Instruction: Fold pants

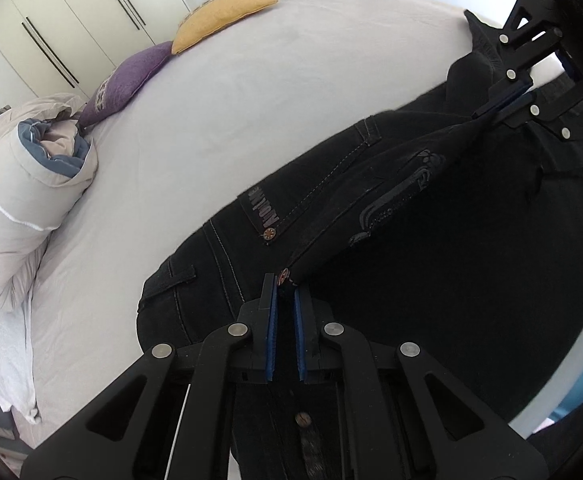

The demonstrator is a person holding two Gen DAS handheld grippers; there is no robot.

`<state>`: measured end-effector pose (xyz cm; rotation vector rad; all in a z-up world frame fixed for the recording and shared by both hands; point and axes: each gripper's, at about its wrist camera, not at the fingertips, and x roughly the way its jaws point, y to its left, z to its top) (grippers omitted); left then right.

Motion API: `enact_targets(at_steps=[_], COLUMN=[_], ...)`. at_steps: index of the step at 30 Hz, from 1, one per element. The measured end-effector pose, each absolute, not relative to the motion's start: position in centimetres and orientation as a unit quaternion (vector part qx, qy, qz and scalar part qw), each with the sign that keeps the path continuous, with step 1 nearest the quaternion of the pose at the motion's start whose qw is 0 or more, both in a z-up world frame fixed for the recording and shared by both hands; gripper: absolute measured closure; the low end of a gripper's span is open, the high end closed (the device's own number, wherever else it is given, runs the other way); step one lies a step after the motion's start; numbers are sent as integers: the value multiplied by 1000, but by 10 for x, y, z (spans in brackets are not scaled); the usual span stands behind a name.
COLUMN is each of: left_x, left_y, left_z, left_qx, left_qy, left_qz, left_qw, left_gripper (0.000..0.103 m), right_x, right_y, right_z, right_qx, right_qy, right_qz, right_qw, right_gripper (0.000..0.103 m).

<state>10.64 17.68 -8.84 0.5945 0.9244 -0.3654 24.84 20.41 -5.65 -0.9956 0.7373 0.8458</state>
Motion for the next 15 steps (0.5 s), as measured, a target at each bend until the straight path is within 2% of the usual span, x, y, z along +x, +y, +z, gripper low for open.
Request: enact_targets(at_steps=[15], left_x=[-14], left_y=[184], left_z=[-141], left_qx=[368], left_qy=[448], left_qz=[-163], left_qw=[798], left_gripper=[97], right_x=[131], right_y=[240], right_z=[-112], right_qx=[-574], right_qy=[281], right_qz=[382], right_qw=[668], right_gripper=[100])
